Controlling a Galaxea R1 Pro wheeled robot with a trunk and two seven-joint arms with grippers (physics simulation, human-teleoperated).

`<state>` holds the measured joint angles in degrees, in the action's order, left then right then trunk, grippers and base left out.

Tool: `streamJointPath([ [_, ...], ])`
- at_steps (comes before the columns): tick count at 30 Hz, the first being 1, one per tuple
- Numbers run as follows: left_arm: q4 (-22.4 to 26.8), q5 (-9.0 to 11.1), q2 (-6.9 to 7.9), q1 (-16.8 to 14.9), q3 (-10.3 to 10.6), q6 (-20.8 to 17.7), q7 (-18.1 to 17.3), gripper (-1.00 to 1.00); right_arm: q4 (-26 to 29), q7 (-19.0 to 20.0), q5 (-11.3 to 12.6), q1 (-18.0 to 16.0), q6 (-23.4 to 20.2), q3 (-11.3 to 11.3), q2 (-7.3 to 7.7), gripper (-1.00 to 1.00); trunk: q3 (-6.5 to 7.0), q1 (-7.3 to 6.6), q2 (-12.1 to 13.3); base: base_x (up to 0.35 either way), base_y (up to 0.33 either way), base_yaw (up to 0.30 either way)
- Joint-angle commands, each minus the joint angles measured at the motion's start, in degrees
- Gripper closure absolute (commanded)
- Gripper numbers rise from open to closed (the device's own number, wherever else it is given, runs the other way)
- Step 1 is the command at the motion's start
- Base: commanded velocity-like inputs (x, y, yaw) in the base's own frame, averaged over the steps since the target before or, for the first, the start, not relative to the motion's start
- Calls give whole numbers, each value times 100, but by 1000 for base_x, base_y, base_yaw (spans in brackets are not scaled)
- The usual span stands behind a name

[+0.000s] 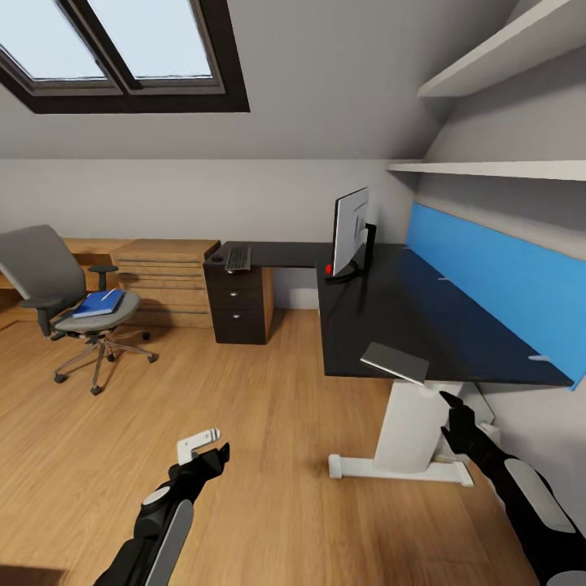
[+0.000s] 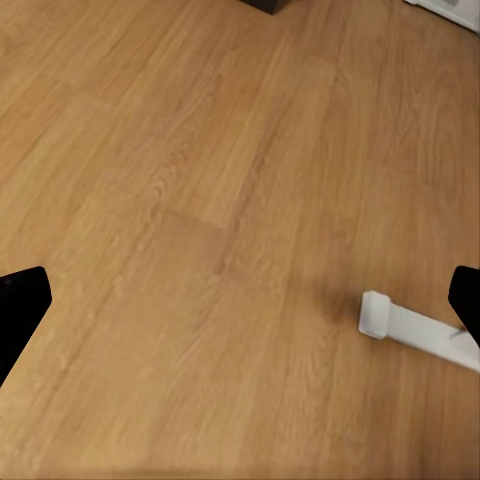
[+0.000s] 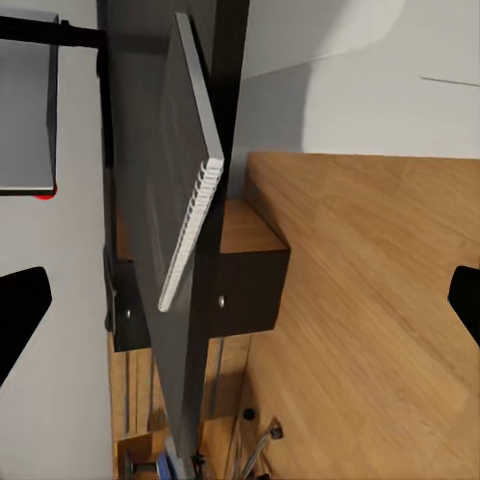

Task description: In the bedroom, organize the workspace by keeping the computer under the desk, ensuring the monitor is on the desk, placing the keyboard on the desk next to the monitor, placing the mouse on the desk next to the keyboard, moving the folder from the swivel chair onto the desk next to the mouse, stacking the notebook on top of the folder with the pen on top of the notebook, and positioning the swivel chair next to the desk.

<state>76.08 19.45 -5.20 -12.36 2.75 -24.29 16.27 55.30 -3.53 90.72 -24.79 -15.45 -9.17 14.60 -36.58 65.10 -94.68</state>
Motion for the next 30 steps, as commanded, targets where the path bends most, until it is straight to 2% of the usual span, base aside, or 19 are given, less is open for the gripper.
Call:
streamJointPath([
  [1, 5, 60, 1, -3, 14, -16, 52, -100, 12, -36, 50, -2, -26, -9, -1, -100, -6, 0, -3, 0, 0, 0],
  [23, -15, 57, 10, -3, 85, -7, 79, -100, -34, -41, 43, 0, -19, 12, 6, -100, -6, 0, -3, 134, 0, 0],
  [30, -15, 59, 10, -3, 86, -11, 85, -100, -81, -50, 26, -2, -19, 28, 8, -100, -6, 0, -3, 34, 0, 0],
])
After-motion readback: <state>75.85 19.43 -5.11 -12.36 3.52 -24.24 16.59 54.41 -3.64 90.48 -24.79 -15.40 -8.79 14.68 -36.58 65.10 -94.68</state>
